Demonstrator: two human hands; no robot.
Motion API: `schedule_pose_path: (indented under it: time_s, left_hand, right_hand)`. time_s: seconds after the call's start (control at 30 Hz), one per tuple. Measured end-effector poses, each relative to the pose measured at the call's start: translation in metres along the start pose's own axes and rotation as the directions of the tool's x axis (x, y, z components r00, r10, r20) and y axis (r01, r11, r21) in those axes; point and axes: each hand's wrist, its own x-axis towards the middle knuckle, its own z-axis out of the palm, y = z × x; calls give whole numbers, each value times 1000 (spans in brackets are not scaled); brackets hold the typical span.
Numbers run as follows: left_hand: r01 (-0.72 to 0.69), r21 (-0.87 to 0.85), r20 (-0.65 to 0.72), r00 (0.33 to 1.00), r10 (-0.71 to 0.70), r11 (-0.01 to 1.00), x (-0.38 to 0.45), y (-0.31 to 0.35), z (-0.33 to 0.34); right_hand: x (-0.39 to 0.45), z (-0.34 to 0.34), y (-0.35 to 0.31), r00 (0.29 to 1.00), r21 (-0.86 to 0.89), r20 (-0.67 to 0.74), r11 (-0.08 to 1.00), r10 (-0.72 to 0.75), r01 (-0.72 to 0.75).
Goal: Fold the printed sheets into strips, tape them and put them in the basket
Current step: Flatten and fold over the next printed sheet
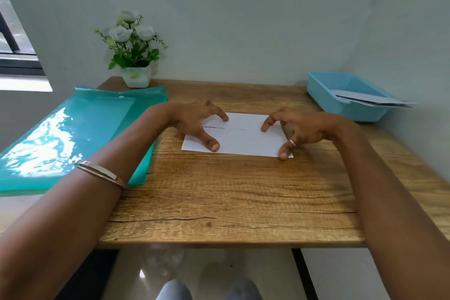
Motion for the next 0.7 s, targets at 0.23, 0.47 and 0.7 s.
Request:
schedule_pose_path:
  time_s: [0.23,0.47,0.7]
  left_hand:
    - [-3,-31,-25,1000,3,1000,6,-5,3]
    - [-16,-51,-149,989,8,999,8,-10,8]
    - [-2,-38,-257,966,-8,999,8,-18,11]
  right_hand:
    - [-5,4,-14,984,219,-127,964,-123,149]
    - [6,11,-22,971,104,-153,974,-184,201]
    - [10,13,-16,943,29,-291,984,-161,177]
